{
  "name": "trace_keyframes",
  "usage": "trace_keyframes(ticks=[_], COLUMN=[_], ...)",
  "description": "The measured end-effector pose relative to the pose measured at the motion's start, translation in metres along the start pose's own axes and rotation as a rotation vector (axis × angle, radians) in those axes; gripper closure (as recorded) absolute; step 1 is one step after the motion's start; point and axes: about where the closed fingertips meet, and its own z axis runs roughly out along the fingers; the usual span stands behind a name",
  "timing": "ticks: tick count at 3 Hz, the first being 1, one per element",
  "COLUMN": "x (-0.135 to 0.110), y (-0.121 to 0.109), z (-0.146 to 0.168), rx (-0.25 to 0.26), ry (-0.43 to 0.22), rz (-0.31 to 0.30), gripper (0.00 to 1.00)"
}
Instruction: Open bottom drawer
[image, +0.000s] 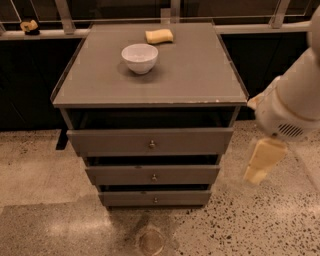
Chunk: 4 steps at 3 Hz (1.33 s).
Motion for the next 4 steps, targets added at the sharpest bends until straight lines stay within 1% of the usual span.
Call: trace_keyframes(ticks=[1,2,3,4], x=[0.002,0.008,0.02,0.045], y=[0.021,0.031,0.026,0.012], z=[0.062,0.119,0.165,0.219], rx=[-0.018,-0.02,-0.062,-0.167], ry=[0.055,0.1,0.1,0.039], rz=[0.031,0.096,0.206,0.374], gripper=[0.0,0.0,0.0,0.0])
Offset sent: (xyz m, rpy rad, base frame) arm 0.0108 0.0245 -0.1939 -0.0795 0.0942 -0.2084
